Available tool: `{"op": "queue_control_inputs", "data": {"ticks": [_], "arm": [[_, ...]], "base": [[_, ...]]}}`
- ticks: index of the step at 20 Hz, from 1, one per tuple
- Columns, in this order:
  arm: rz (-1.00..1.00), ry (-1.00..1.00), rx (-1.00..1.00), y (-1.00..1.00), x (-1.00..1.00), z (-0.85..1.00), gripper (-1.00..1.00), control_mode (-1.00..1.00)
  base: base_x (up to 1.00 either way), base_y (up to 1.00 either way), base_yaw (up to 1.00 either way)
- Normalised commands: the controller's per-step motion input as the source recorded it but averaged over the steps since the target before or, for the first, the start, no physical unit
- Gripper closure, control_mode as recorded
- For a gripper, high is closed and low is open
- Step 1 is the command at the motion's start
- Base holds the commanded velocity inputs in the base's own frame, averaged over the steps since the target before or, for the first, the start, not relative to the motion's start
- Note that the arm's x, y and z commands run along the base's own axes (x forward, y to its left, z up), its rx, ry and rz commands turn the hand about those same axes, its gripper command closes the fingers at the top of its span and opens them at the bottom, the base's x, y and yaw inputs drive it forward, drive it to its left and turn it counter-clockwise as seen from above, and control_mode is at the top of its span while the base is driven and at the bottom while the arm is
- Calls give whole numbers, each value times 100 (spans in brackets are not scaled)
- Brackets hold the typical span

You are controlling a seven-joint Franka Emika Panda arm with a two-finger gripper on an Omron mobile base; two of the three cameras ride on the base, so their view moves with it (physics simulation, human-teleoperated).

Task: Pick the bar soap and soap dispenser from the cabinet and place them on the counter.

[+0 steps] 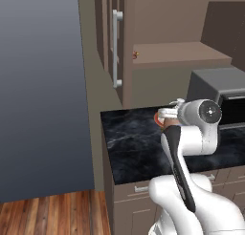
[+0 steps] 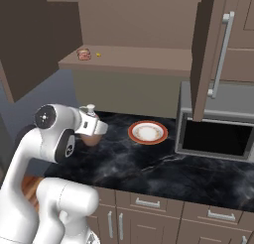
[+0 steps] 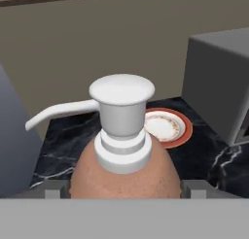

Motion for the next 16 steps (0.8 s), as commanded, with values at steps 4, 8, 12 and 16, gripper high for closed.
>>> {"op": "queue_control_inputs", "data": {"ticks": [4,8,12,16], "arm": [[0,-18,-4,20,29,-57,100,-100],[0,-19,-4,18,18,-58,100,-100],[0,-16,-1,10,15,-56,100,-100],[0,-21,0,1,12,-61,100,-100]], "base": [[0,0,0],[0,0,0],[0,0,0],[0,0,0]]}}
